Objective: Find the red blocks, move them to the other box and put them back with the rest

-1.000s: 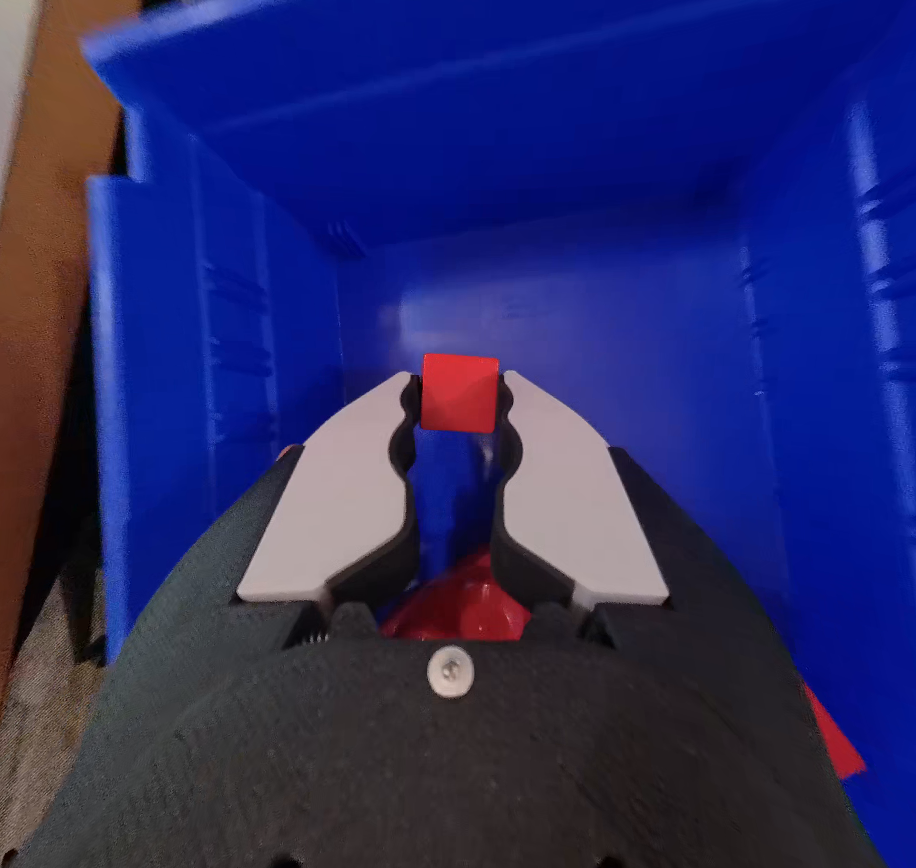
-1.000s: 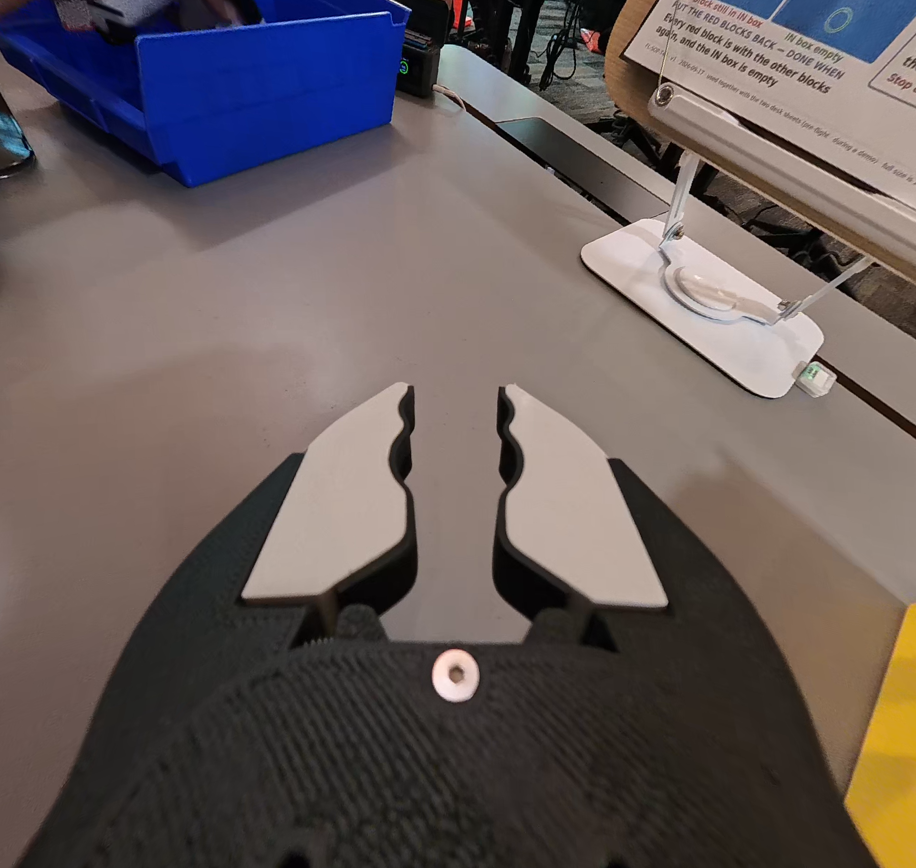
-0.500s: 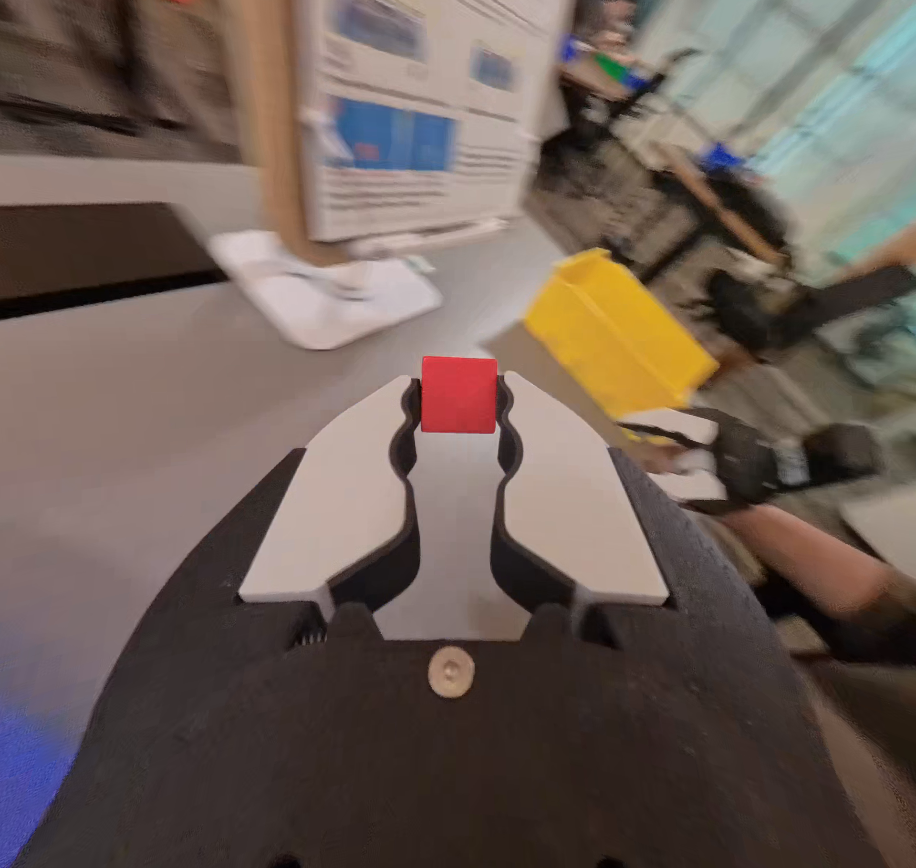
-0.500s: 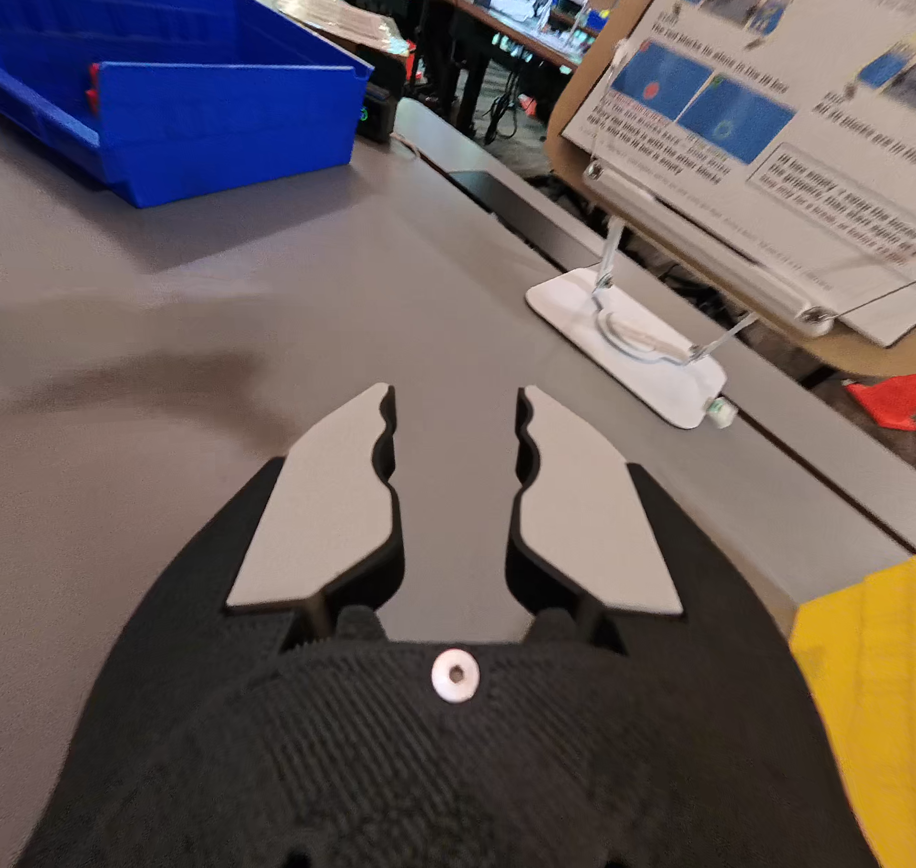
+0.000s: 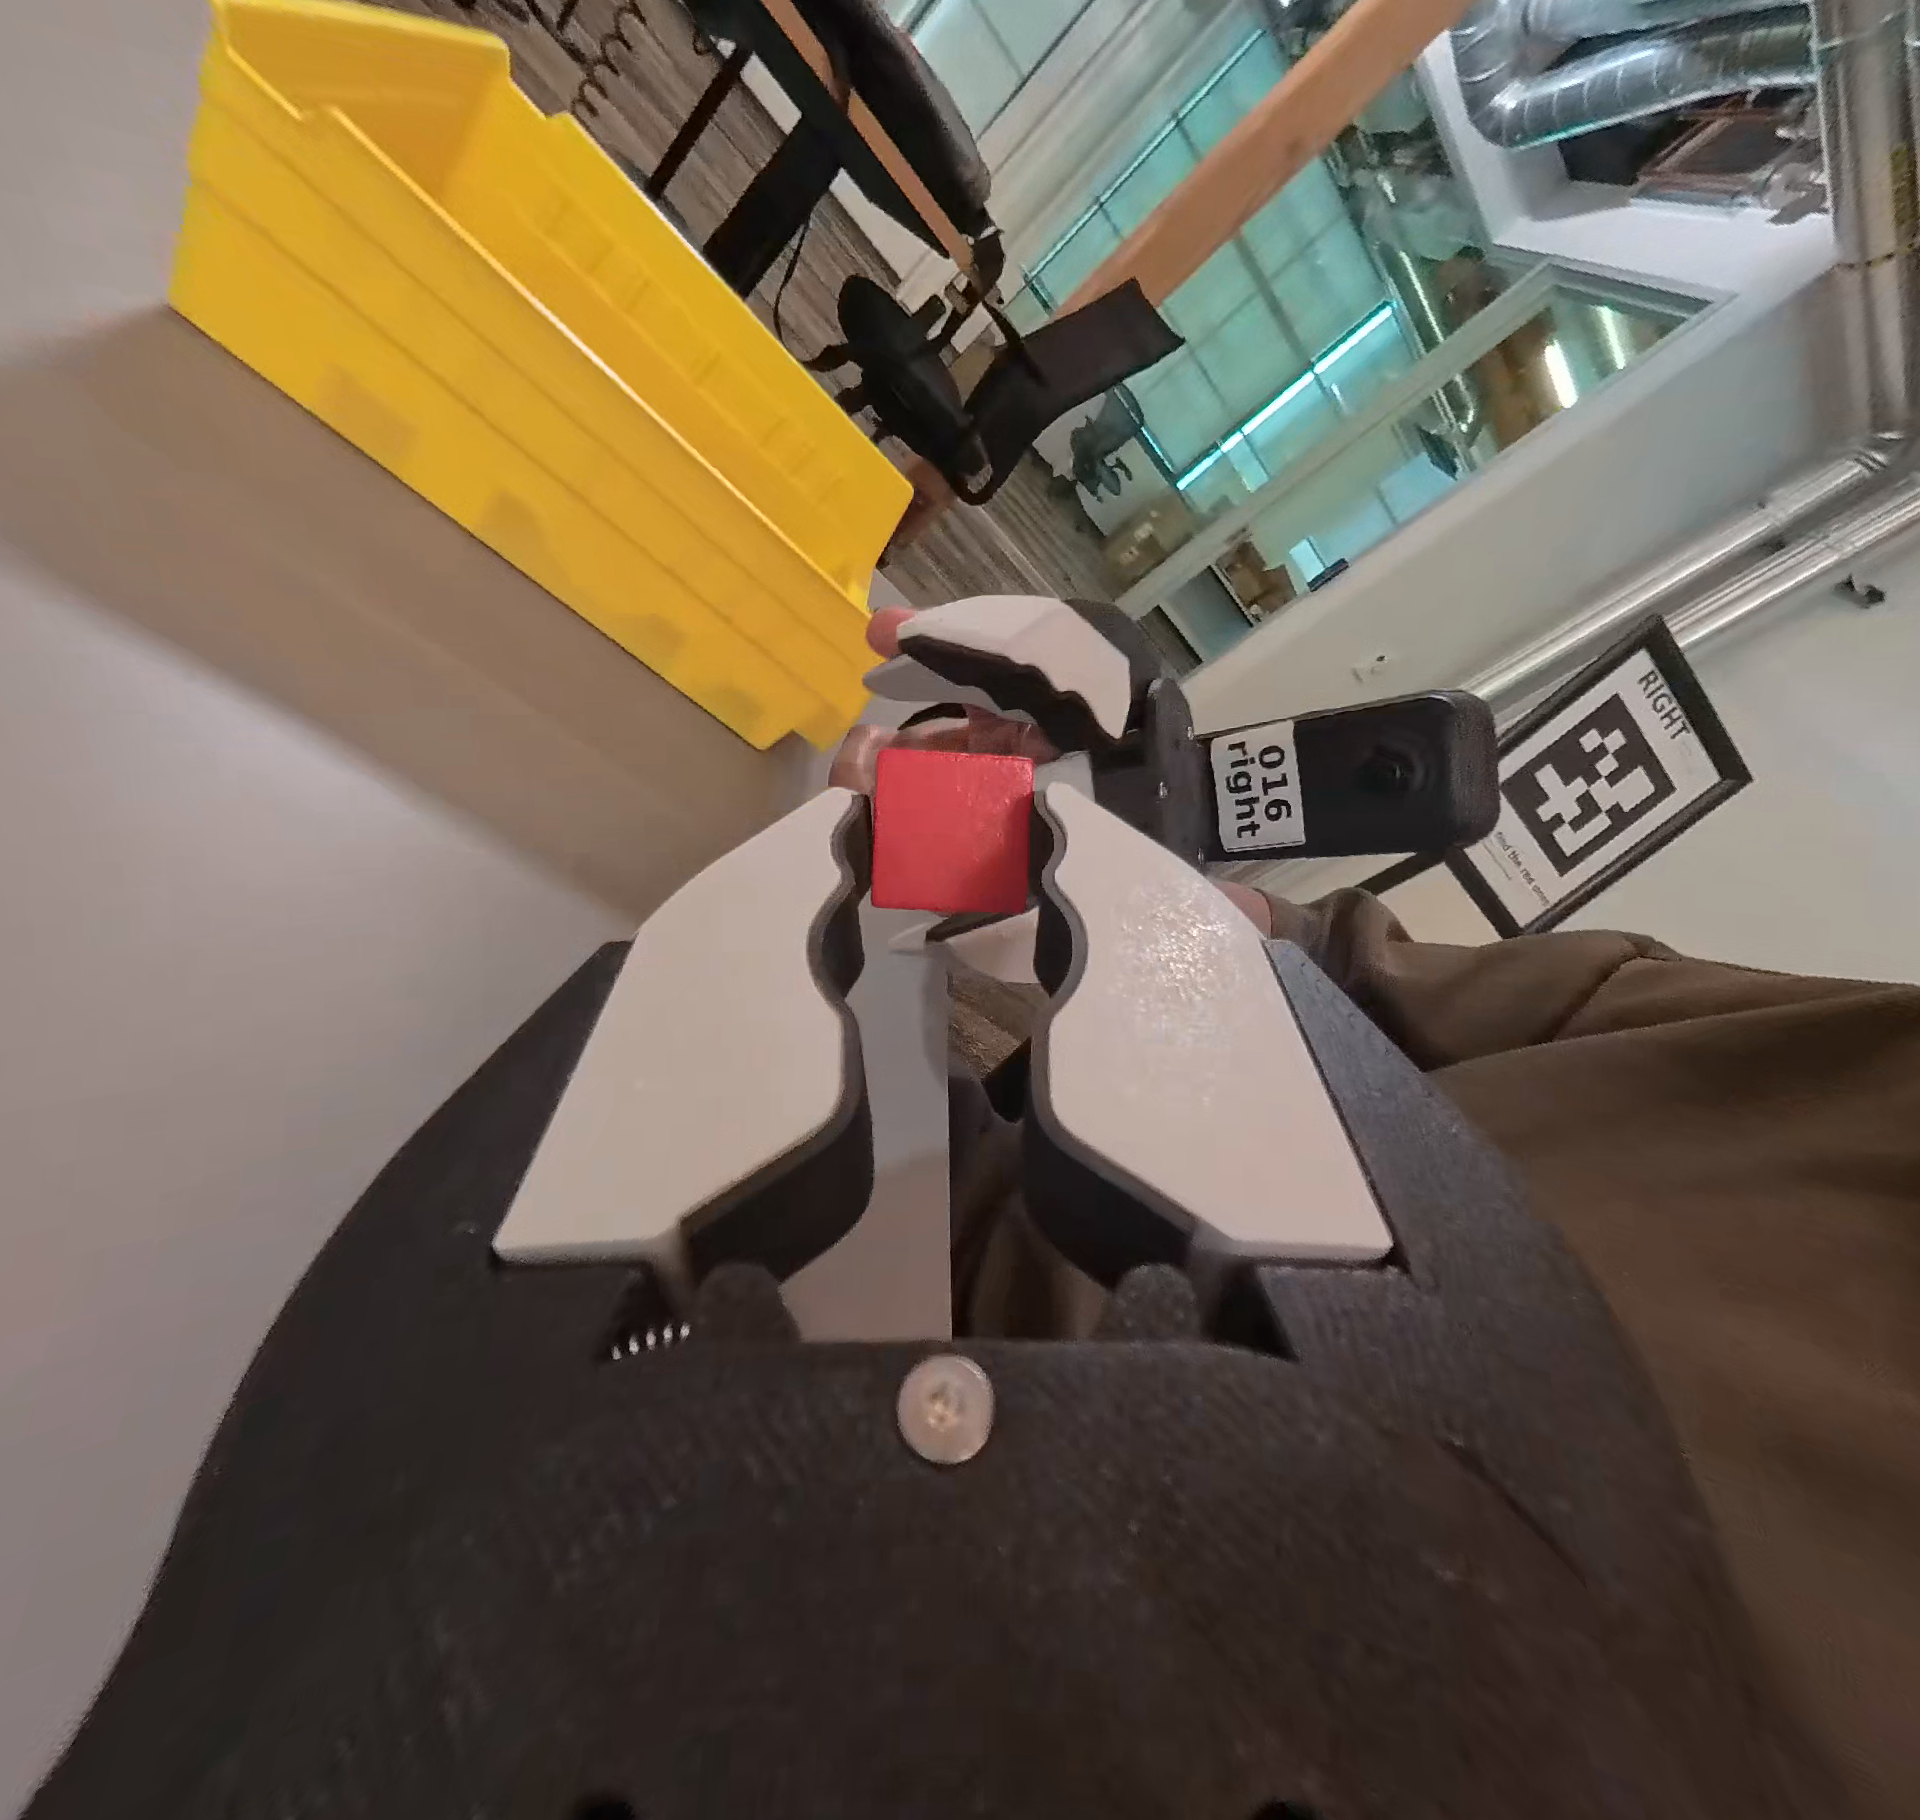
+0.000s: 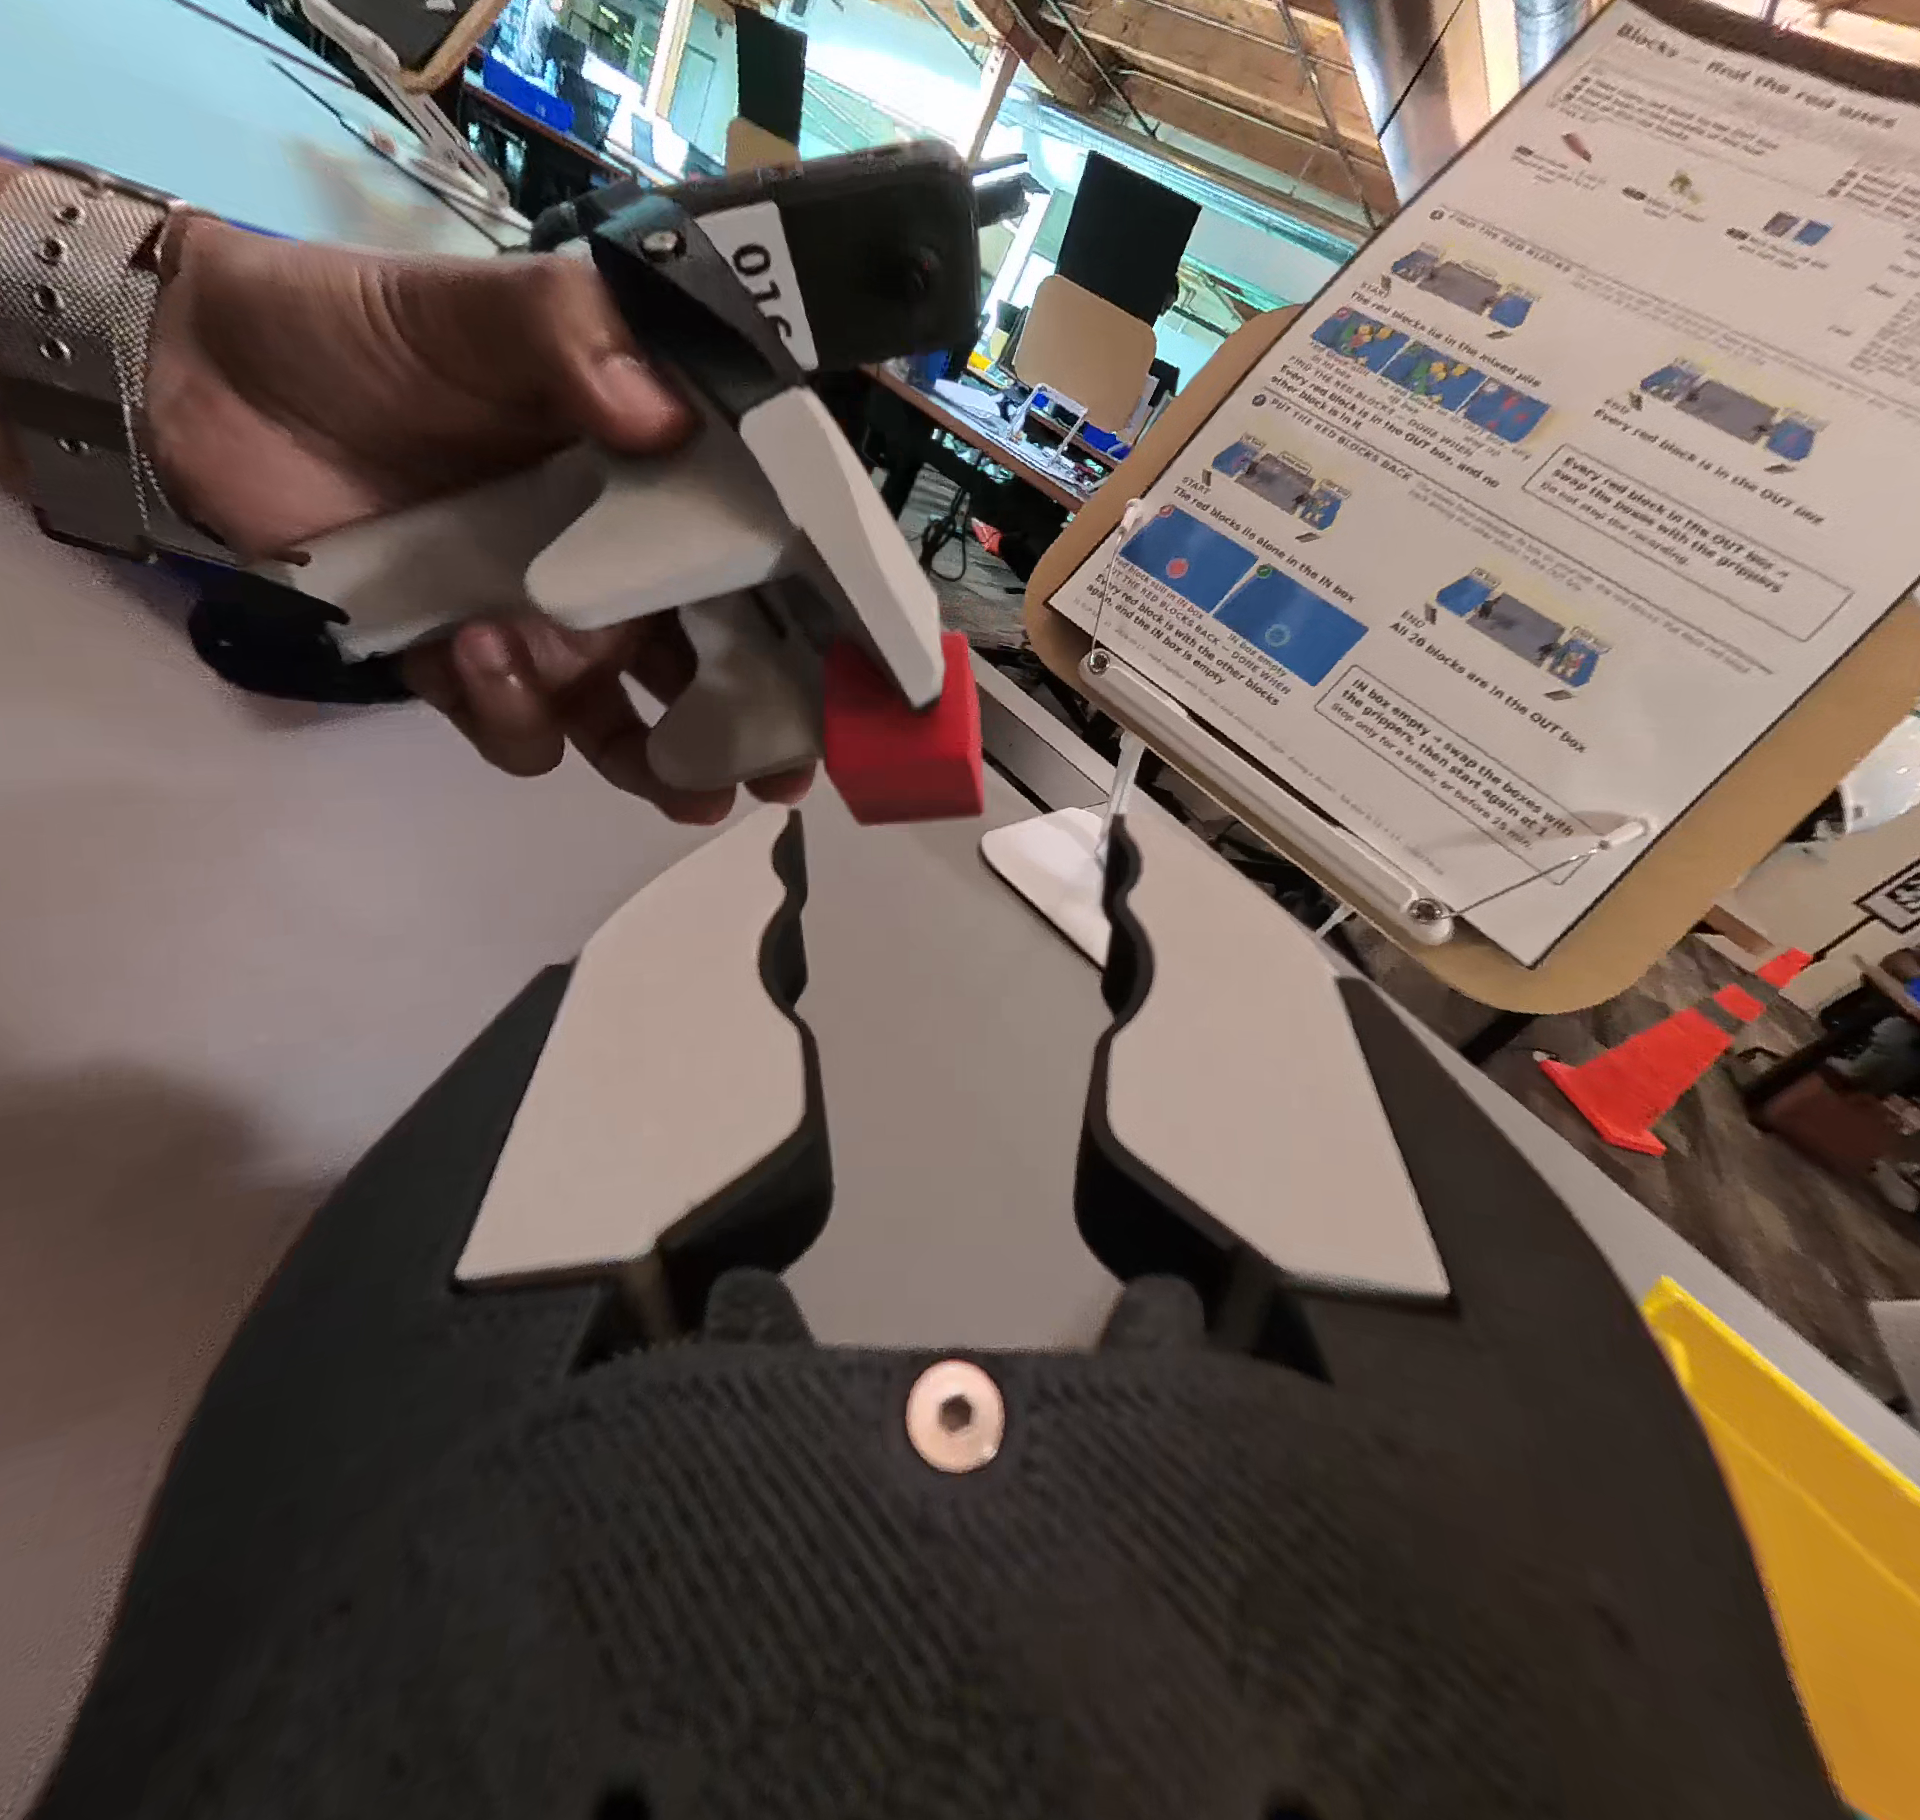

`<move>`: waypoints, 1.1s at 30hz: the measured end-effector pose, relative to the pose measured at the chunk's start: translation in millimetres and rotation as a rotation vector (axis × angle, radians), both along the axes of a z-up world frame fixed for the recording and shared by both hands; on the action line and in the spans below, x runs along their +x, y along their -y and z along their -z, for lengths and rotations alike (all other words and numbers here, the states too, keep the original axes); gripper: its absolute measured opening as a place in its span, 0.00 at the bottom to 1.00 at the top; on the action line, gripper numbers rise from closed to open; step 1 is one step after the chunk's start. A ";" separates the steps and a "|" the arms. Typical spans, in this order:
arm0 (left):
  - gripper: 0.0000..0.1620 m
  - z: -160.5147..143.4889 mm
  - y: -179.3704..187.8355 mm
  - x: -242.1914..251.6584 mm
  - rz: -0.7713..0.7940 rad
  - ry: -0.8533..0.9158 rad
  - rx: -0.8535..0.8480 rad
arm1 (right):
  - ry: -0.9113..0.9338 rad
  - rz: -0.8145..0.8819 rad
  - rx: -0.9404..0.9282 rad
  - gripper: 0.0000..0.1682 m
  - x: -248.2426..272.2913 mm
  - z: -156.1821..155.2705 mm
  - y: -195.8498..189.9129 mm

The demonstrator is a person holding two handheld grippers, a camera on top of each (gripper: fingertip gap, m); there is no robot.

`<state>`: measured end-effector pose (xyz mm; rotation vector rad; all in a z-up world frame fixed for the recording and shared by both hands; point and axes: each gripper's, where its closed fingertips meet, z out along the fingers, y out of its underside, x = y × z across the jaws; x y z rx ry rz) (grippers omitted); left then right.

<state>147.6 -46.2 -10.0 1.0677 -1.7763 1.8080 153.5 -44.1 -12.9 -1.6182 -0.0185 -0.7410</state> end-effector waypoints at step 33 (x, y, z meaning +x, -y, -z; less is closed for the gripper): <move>0.28 63.9 -5.3 11.1 -0.005 -0.153 0.045 | -0.563 0.805 -0.285 0.16 176.1 95.5 246.7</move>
